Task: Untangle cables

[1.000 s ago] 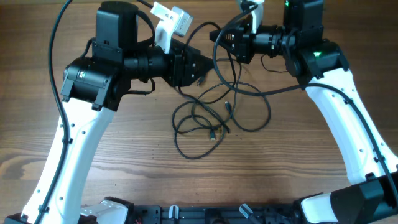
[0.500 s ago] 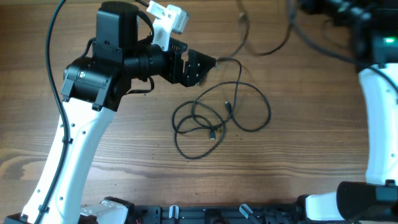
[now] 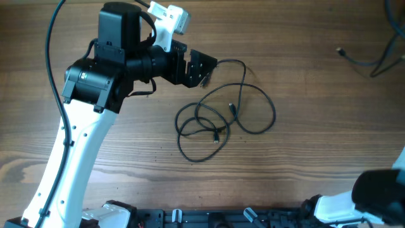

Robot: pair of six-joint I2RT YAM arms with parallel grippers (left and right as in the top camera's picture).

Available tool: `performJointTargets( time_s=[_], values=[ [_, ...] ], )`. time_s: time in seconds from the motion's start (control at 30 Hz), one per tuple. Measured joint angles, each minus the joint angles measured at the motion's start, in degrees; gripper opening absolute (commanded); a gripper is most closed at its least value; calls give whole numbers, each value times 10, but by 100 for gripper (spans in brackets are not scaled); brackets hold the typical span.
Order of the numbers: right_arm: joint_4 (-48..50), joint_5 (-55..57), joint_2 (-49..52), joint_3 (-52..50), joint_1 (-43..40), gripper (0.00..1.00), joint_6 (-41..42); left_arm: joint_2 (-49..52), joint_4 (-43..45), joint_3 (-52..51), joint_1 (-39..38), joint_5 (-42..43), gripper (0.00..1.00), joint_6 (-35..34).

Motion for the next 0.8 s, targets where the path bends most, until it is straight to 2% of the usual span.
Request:
performJointTargets(
  time_s=[0.2, 0.33, 0.57, 0.67, 0.8],
  values=[
    [54, 179, 118, 0, -42, 4, 20, 0, 0, 0, 0, 0, 100, 0],
    [47, 265, 191, 0, -56, 4, 34, 0, 0, 0, 0, 0, 100, 0],
    [11, 282, 262, 0, -56, 4, 76, 0, 0, 0, 0, 0, 100, 0],
    [-31, 285, 273, 0, -59, 4, 94, 0, 0, 0, 0, 0, 100, 0],
    [-108, 285, 283, 0, -81, 4, 159, 0, 0, 0, 0, 0, 100, 0]
  ],
)
